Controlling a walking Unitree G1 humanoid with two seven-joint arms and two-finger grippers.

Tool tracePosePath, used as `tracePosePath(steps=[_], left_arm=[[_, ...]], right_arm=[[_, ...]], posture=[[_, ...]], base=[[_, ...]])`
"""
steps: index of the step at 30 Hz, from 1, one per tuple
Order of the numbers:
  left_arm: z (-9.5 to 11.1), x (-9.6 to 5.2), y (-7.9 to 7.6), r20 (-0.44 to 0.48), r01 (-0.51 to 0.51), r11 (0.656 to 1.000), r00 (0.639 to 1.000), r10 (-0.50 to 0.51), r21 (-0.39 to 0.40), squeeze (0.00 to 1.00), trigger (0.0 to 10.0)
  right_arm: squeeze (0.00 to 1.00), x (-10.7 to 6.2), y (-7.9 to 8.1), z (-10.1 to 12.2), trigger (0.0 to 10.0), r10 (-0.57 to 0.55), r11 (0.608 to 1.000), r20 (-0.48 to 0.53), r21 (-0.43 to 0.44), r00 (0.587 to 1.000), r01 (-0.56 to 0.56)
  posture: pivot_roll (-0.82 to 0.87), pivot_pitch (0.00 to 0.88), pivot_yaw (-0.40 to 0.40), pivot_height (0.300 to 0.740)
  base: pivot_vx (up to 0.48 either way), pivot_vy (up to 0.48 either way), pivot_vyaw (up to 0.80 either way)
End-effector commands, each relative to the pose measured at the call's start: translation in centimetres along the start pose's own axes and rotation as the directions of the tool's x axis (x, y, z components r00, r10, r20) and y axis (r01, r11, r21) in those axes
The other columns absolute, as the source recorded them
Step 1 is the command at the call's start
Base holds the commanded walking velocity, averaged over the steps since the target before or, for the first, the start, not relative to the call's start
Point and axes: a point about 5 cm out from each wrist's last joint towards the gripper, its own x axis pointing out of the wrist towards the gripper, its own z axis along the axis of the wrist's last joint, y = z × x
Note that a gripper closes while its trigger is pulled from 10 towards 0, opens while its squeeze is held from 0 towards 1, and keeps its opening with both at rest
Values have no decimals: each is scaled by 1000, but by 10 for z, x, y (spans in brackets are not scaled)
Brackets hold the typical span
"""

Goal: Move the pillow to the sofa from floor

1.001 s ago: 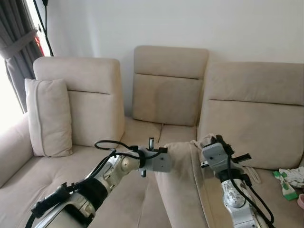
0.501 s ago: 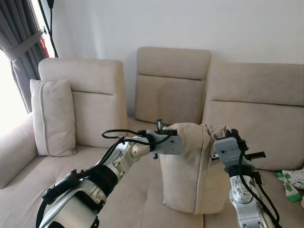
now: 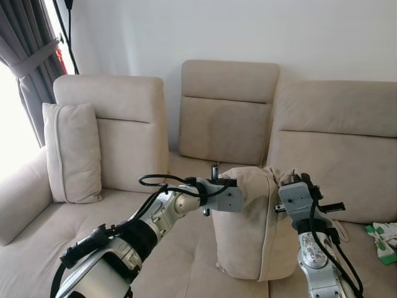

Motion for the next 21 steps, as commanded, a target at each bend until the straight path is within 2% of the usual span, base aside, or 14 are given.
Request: tracePosePath(steps=[1, 2, 3, 4, 5, 6, 7, 14, 15, 17, 18, 19, 20, 21], left_arm=[[21, 7, -2, 100, 1, 1000, 995, -3, 19, 0, 10000], [21, 7, -2, 100, 1, 1000, 995, -3, 19, 0, 10000], [22, 7, -2, 109, 0, 1000, 994, -1, 11, 212, 10000], [22, 7, -2, 109, 0, 1000, 994, -1, 11, 212, 10000], [23, 7, -2, 118, -2, 1000, 993, 2, 5, 1000, 10000], [24, 7, -2, 125, -6, 1000, 992, 6, -1, 1000, 10000], [24, 7, -1, 131, -10, 1000, 991, 11, -5, 1000, 10000], [31, 7, 4, 175, -50, 999, 983, 49, 5, 1000, 10000], [34, 7, 7, 187, -69, 998, 980, 66, 11, 0, 10000], [38, 7, 10, 207, -101, 995, 974, 98, 4, 0, 10000], [39, 6, 13, 211, -125, 992, 970, 122, -3, 0, 10000], [39, 6, 15, 214, -146, 989, 966, 145, -11, 0, 10000], [39, 6, 15, 214, -146, 989, 966, 145, -11, 0, 10000], [39, 5, 18, 213, -163, 987, 963, 162, -16, 0, 10000]], right_arm=[[0, -2, 14, 11, 10000, 69, 997, 43, 24, 997, -71], [0, -2, 14, 11, 10000, 69, 997, 43, 24, 997, -71], [0, -2, 14, 11, 10000, 71, 997, 43, 25, 997, -72], [0, -2, 14, 11, 10000, 71, 997, 43, 25, 997, -72], [184, -2, 14, 10, 10000, 71, 997, 43, 26, 997, -72], [184, -2, 14, 10, 10000, 71, 997, 41, 27, 997, -72], [922, -2, 13, 9, 10000, 69, 997, 39, 27, 997, -70], [1000, -1, 11, 6, 10000, 47, 999, 18, 8, 999, -47], [1000, 0, 10, 3, 10000, 36, 999, 1, -8, 999, -36], [1000, 1, 7, -2, 10000, 14, 999, -32, -35, 999, -15], [353, 1, 6, -5, 10000, 9, 999, -48, -45, 999, -11], [145, 0, 6, -7, 10000, 11, 998, -61, -55, 998, -14], [145, 0, 6, -7, 10000, 11, 998, -61, -55, 998, -14], [0, 0, 8, -10, 10000, 22, 997, -79, -67, 997, -27]], posture=[[-165, 0, 67, 740], [-165, 0, 67, 740], [-165, 0, 67, 740], [-165, 0, 67, 740], [-165, 0, 68, 740], [-165, 0, 68, 740], [-165, 0, 69, 740], [-166, 0, 71, 740], [-166, 0, 72, 740], [-166, 0, 73, 740], [-165, 0, 71, 740], [-165, 0, 71, 740], [-165, 0, 71, 740], [-165, 0, 71, 740]], base=[[0, 0, 0], [0, 0, 0], [0, 0, 0], [0, 0, 0], [0, 0, 0], [0, 0, 0], [0, 0, 0], [0, 0, 0], [0, 0, 0], [0, 0, 0], [0, 0, 0], [0, 0, 0], [0, 0, 0], [0, 0, 0]])
